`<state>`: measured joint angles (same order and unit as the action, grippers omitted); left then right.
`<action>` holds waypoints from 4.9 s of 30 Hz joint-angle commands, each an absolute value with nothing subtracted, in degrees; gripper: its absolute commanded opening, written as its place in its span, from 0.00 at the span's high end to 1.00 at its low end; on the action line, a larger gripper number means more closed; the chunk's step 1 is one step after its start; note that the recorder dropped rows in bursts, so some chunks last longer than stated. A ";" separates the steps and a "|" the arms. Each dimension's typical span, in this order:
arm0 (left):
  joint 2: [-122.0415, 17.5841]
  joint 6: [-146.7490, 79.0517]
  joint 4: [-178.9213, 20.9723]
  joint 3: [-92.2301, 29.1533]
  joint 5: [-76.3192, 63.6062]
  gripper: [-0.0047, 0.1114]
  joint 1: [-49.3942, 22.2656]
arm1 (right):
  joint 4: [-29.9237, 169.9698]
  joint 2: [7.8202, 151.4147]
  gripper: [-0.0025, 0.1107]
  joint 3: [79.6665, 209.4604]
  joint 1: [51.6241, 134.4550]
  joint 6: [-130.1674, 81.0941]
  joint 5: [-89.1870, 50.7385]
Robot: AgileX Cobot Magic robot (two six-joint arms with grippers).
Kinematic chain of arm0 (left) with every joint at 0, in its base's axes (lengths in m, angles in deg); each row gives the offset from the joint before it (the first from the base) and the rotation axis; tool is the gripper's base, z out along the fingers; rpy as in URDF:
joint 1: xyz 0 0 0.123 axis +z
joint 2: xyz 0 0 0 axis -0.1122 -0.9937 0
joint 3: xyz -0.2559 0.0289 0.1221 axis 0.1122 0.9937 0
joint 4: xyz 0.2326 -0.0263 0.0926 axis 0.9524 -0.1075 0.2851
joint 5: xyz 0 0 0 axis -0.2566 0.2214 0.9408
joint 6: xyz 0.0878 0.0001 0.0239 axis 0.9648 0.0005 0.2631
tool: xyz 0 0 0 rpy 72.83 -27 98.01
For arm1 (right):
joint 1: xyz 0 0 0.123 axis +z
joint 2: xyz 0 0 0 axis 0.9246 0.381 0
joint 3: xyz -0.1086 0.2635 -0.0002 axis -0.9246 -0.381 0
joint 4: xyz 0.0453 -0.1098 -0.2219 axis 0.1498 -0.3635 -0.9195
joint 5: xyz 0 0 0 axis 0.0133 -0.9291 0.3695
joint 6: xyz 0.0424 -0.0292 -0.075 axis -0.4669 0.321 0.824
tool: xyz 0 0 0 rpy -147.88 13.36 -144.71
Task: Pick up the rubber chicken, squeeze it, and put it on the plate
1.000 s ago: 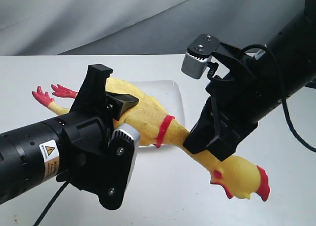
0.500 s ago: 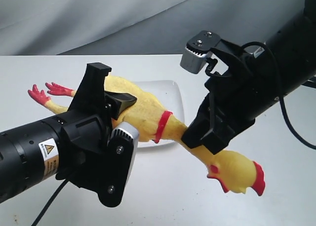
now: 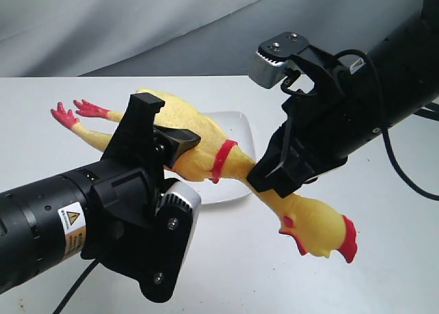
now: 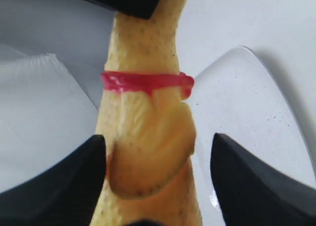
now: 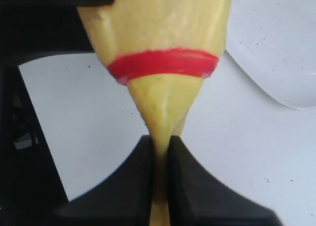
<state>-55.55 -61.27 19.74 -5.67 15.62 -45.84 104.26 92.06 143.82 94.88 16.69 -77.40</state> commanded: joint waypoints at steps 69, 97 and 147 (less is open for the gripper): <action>-55.84 -70.48 20.97 -5.87 21.07 0.95 -46.15 | 108.90 91.74 0.98 144.14 95.05 21.36 -81.15; -47.37 -103.22 20.97 -12.96 56.55 0.35 -49.89 | 108.46 100.33 0.98 144.72 95.05 20.99 -52.31; -1.41 -79.31 -39.76 -13.16 24.89 0.89 -49.78 | 96.36 37.28 0.98 124.62 102.36 11.09 -40.91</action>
